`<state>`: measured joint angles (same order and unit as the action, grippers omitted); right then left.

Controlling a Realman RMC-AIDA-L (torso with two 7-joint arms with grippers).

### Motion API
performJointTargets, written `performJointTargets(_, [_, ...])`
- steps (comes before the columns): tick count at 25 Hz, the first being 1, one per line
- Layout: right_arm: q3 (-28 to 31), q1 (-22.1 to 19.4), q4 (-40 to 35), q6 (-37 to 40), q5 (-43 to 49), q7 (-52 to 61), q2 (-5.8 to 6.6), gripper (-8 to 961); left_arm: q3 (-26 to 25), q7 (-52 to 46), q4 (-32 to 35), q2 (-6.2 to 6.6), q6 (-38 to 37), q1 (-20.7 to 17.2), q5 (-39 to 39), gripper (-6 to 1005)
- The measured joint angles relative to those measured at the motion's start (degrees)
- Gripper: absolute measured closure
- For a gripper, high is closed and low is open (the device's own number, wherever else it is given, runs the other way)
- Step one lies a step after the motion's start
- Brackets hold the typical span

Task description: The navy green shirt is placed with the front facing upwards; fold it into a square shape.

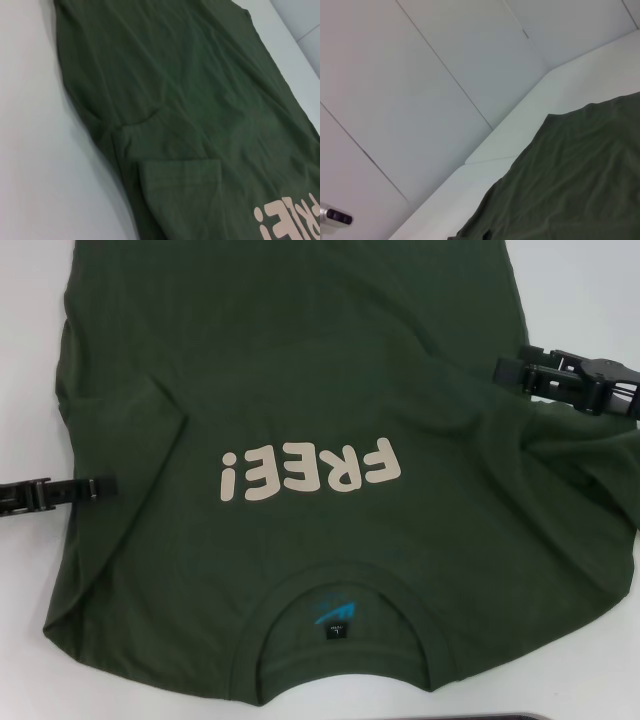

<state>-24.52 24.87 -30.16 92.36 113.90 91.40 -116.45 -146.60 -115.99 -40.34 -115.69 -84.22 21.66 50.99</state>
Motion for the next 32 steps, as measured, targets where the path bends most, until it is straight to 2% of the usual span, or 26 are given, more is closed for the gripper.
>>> performJointTargets(17, [0.1,0.0,0.0,0.1,0.0,0.0,0.00,41,0.1,0.1,0.0,-0.53,0.6,0.3,-0.1,447])
performJointTargets(22, [0.6,0.0,0.0,0.1,0.0,0.0,0.00,41,0.2,0.1,0.0,-0.57,0.6,0.6,-0.2,605])
performJointTargets(32, [0.7,0.0,-0.1,0.1,0.0,0.0,0.00,40,2.1,0.0,-0.1,-0.90,2.0,1.1,-0.8,724])
